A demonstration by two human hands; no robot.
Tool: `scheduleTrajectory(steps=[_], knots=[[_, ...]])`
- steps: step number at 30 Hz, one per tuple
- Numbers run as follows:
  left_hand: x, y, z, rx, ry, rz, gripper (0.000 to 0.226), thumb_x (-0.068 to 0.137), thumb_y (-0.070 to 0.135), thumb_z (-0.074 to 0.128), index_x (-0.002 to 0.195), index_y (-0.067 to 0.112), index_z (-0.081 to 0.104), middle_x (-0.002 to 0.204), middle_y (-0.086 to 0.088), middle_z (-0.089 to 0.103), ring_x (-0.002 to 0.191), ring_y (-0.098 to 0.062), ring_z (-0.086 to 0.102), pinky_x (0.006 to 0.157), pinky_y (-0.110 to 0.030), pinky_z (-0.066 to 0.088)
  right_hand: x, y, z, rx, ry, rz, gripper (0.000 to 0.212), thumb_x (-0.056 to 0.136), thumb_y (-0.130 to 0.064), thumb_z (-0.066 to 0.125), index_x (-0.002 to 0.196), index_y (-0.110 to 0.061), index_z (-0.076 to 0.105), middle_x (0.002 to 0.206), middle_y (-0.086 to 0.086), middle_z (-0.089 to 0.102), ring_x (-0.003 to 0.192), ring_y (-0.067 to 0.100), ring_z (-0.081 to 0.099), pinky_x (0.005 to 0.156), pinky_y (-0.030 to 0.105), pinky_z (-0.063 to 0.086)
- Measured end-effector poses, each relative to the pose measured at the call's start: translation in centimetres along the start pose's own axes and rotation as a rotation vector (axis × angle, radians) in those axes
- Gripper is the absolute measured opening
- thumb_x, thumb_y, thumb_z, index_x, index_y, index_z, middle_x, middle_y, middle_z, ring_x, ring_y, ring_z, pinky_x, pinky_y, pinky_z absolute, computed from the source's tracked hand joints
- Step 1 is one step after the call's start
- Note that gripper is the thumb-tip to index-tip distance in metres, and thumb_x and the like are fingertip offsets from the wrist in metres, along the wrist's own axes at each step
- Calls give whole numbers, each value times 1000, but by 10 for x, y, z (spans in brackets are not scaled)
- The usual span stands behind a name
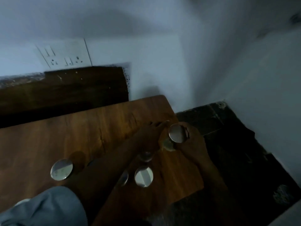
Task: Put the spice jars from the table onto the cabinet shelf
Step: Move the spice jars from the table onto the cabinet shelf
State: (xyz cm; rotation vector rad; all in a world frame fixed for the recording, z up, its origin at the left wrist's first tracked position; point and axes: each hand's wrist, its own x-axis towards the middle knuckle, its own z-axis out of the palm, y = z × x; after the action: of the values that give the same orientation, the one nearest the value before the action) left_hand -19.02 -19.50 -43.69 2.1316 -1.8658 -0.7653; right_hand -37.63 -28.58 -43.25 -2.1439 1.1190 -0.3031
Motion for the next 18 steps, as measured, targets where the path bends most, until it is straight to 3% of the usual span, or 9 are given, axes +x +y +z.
scheduleTrajectory(steps=[3, 5, 7, 9, 12, 14, 16, 18], knots=[[4, 13, -52, -66, 84, 115, 95, 78, 34, 82, 156, 20, 32, 155, -8, 43, 142, -25, 42, 119, -44, 32, 12, -33, -47, 188, -78, -125, 76, 74, -26, 86, 139, -43, 52, 139, -25, 54, 120, -10, 51, 106, 30, 47], [-5, 20, -79, -212, 225, 146, 78, 75, 37, 81, 143, 31, 45, 136, 2, 60, 120, -11, 59, 103, -40, 48, 15, -61, -68, 409, -77, -187, 81, 74, -12, 84, 142, -42, 50, 140, -21, 58, 125, 0, 56, 102, 37, 53], [-23, 33, -118, -353, 457, 114, 77, 70, 51, 83, 134, 43, 42, 122, 17, 64, 99, 5, 62, 90, -35, 57, 17, -99, -84, 633, 74, -241, 77, 75, -8, 84, 140, -33, 51, 136, -12, 64, 122, 12, 63, 95, 37, 57], [-37, 47, -160, -392, 723, 71, 83, 59, 67, 85, 127, 48, 43, 116, 26, 62, 96, 10, 61, 81, -26, 58, 23, -142, -95, 741, 251, -299, 60, 76, -15, 86, 128, -28, 58, 125, -13, 69, 114, 12, 68, 90, 34, 59], [-54, 69, -244, -328, 1096, 136, 82, 55, 74, 84, 122, 44, 47, 112, 22, 59, 97, 2, 61, 73, -26, 56, 36, -218, -122, 811, 286, -451, 59, 71, -31, 87, 124, -30, 62, 115, -10, 73, 105, 9, 71, 83, 31, 60], [-64, 84, -316, -153, 1292, 257, 80, 60, 70, 83, 124, 37, 49, 112, 15, 57, 95, -6, 60, 74, -31, 54, 49, -274, -154, 856, 326, -595, 62, 70, -46, 82, 128, -32, 62, 117, -7, 72, 104, 10, 71, 79, 24, 58], [-72, 100, -384, 8, 1429, 308, 81, 61, 64, 81, 127, 29, 50, 113, 8, 57, 95, -13, 60, 75, -34, 54, 67, -330, -189, 866, 382, -722, 62, 74, -57, 78, 129, -31, 63, 121, -5, 70, 105, 13, 71, 80, 30, 60], [-70, 112, -442, 34, 1446, 273, 81, 62, 60, 78, 130, 28, 48, 117, 7, 59, 96, -14, 62, 77, -36, 55, 95, -378, -222, 853, 404, -777, 60, 76, -59, 77, 126, -29, 64, 123, -6, 70, 105, 12, 71, 86, 39, 60]])
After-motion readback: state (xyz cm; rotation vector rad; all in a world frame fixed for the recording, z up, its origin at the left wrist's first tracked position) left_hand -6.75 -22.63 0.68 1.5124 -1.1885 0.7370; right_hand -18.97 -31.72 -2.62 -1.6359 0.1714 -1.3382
